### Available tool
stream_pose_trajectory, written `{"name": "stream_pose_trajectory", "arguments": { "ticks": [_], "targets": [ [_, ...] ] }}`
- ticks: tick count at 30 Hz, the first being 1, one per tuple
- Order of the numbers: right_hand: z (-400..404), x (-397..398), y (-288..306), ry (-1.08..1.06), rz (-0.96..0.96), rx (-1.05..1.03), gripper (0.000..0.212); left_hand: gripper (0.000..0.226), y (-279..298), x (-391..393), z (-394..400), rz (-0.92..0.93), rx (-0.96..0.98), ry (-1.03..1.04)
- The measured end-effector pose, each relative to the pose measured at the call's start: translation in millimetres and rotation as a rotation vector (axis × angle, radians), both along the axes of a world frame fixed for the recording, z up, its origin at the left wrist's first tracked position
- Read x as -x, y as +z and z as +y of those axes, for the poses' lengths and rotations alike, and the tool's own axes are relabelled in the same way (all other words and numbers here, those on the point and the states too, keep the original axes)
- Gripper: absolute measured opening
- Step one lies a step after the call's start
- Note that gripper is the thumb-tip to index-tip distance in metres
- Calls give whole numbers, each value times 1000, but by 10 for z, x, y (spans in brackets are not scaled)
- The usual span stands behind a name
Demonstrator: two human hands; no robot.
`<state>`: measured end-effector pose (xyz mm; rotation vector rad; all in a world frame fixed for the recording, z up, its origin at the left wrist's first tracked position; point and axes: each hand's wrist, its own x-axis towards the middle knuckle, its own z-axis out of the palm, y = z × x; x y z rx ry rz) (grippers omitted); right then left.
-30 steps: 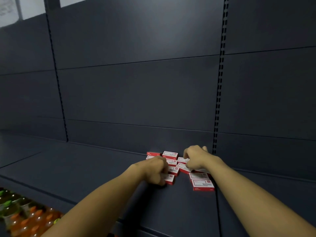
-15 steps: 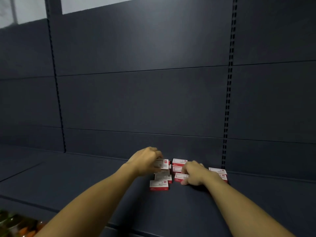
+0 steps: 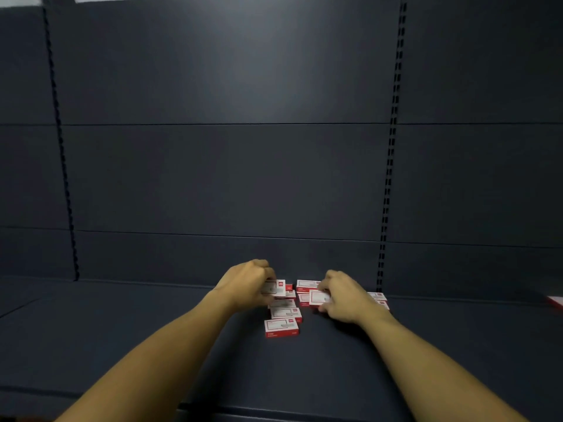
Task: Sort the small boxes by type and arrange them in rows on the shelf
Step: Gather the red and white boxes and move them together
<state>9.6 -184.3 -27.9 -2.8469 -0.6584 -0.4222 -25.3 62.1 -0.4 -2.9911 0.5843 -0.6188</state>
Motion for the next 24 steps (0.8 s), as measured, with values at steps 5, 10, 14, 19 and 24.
{"name": "stream_pose_trajectory", "arguments": {
  "ticks": [5,10,14,19,24],
  "targets": [
    [-232,201,130,-24,-113,1,46,41,-24,-123,-247,-47,26,-103],
    [-524,487,138,-120,-157,81,41,40,-97,-199,-635,-84,34,-223],
    [-816,754,94,-203,-170,93,37,41,-180,-189,-985,-77,47,-326],
    [-1273,1110,103,-322,-169,94,41,42,-227,-126,-1430,-61,81,-429],
    [-1806,1454,151,-440,-169,78,42,37,-176,-4,-1897,-57,95,-515]
  ]
}}
